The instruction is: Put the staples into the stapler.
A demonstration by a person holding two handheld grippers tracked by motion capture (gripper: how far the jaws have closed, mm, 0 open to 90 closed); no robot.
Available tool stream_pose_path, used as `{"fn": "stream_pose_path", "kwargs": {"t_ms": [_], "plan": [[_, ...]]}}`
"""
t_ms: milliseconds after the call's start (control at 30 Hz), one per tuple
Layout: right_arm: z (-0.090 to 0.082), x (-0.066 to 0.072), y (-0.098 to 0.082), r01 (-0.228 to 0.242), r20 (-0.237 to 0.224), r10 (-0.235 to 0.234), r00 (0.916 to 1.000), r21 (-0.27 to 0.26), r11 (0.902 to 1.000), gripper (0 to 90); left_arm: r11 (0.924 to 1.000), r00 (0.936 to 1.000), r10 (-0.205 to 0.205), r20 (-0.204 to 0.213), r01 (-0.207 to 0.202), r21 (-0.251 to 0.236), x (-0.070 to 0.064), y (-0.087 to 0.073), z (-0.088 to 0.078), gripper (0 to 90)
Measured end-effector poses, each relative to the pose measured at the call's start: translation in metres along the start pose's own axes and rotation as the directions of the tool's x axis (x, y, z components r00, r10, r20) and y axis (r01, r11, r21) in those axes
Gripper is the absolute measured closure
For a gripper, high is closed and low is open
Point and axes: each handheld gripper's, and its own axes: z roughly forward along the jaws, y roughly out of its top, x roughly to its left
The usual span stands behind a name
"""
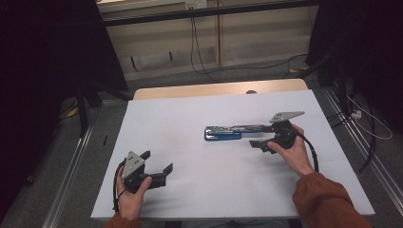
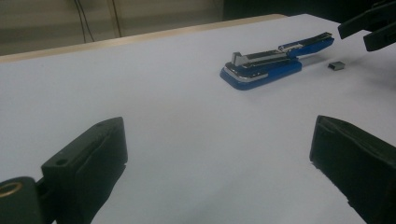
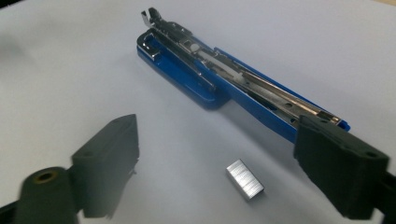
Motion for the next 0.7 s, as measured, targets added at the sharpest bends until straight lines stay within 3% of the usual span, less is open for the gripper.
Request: {"fn": "stream_pose_path", "kwargs": {"t_ms": [200, 367, 533, 600, 667, 700], "plan": [[0.0012, 0.0075, 0.0044, 0.066, -0.003, -0.066, 0.9978, 0.059, 0.996, 21.0, 0.9998, 0.9998, 0.019, 0.011, -0.019, 0.001, -0.0042, 0.0017, -0.0002, 4.2], [0.0042, 0.0078, 0.0074, 0.072, -0.039, -0.067, 0.997, 0.14, 0.9875, 20.9, 0.9996, 0.9993, 0.023, 0.028, -0.024, 0.014, -0.0045, 0.0009, 0.0012, 5.0], [0.0057, 0.0044, 0.0096, 0.081, -0.011, -0.08, 0.9967, 0.206, 0.9751, 19.8, 0.9996, 0.9993, 0.023, 0.029, -0.024, 0.017, -0.0037, 0.0004, 0.0009, 5.0], [0.0063, 0.003, 0.0093, 0.099, -0.048, -0.09, 0.9948, 0.215, 0.9717, 26.0, 0.9996, 0.9994, 0.024, 0.027, -0.024, 0.017, -0.004, 0.0006, 0.0009, 5.0], [0.0065, 0.003, 0.0099, 0.119, -0.034, -0.115, 0.9928, 0.219, 0.9683, 20.7, 0.9996, 0.9995, 0.023, 0.024, -0.023, 0.019, -0.0041, 0.0006, 0.0011, 4.8], [0.0065, 0.0026, 0.0105, 0.117, -0.042, -0.11, 0.993, 0.222, 0.9681, 22.8, 0.9996, 0.9994, 0.023, 0.025, -0.023, 0.017, -0.0039, 0.0006, 0.0014, 4.8]]}}
